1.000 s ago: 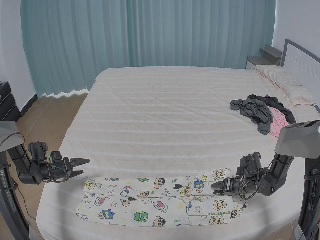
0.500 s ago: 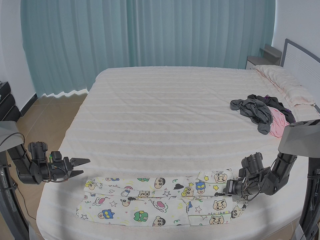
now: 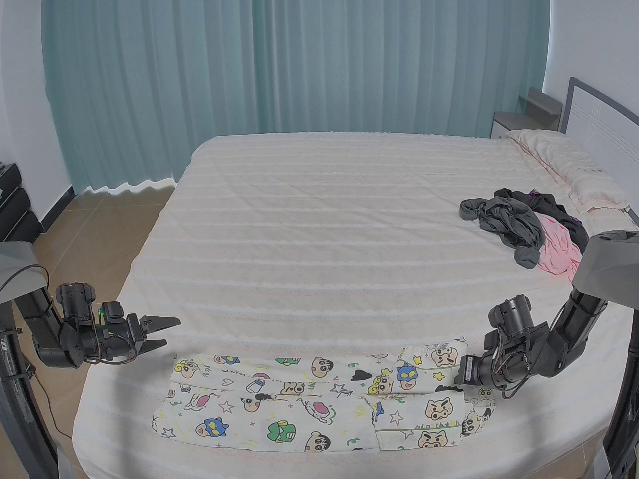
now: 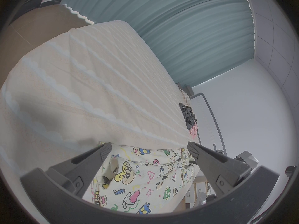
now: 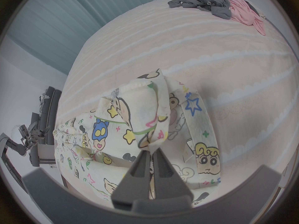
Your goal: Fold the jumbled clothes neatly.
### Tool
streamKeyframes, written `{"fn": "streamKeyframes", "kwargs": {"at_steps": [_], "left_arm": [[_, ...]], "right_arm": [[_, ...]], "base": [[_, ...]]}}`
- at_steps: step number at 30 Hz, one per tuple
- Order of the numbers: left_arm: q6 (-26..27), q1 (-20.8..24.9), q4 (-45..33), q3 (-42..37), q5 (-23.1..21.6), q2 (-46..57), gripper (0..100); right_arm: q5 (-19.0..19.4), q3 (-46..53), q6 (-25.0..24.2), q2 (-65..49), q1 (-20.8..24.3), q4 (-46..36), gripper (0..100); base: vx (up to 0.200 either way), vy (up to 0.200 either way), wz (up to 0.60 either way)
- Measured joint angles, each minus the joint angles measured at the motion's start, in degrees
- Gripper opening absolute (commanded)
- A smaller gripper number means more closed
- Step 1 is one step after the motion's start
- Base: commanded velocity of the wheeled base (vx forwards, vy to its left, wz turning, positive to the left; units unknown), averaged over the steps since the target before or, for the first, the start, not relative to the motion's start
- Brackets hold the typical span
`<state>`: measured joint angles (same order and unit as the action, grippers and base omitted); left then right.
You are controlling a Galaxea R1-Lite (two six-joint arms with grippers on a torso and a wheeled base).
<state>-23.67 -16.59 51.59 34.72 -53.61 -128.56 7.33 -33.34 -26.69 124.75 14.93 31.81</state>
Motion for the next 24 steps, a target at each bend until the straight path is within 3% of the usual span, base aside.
{"fn": "streamKeyframes", "kwargs": {"at_steps": [13, 19, 24], "left_arm": [[0.06, 0.20, 0.00, 0.00, 0.00, 0.00, 100], [0.04, 0.30, 0.02, 0.00, 0.00, 0.00, 100], [0.04, 0.34, 0.05, 0.01, 0.09, 0.00, 100]], "right_arm": [[-0.90, 0.07, 1.40, -4.82, -0.80, -0.26, 100], [2.61, -0.23, -4.02, -7.33, 2.84, 1.28, 100], [3.97, -1.60, -8.24, -4.90, 4.63, 9.46, 100]], "base": [[0.000, 0.000, 0.00], [0.000, 0.000, 0.00], [0.000, 0.000, 0.00]]}}
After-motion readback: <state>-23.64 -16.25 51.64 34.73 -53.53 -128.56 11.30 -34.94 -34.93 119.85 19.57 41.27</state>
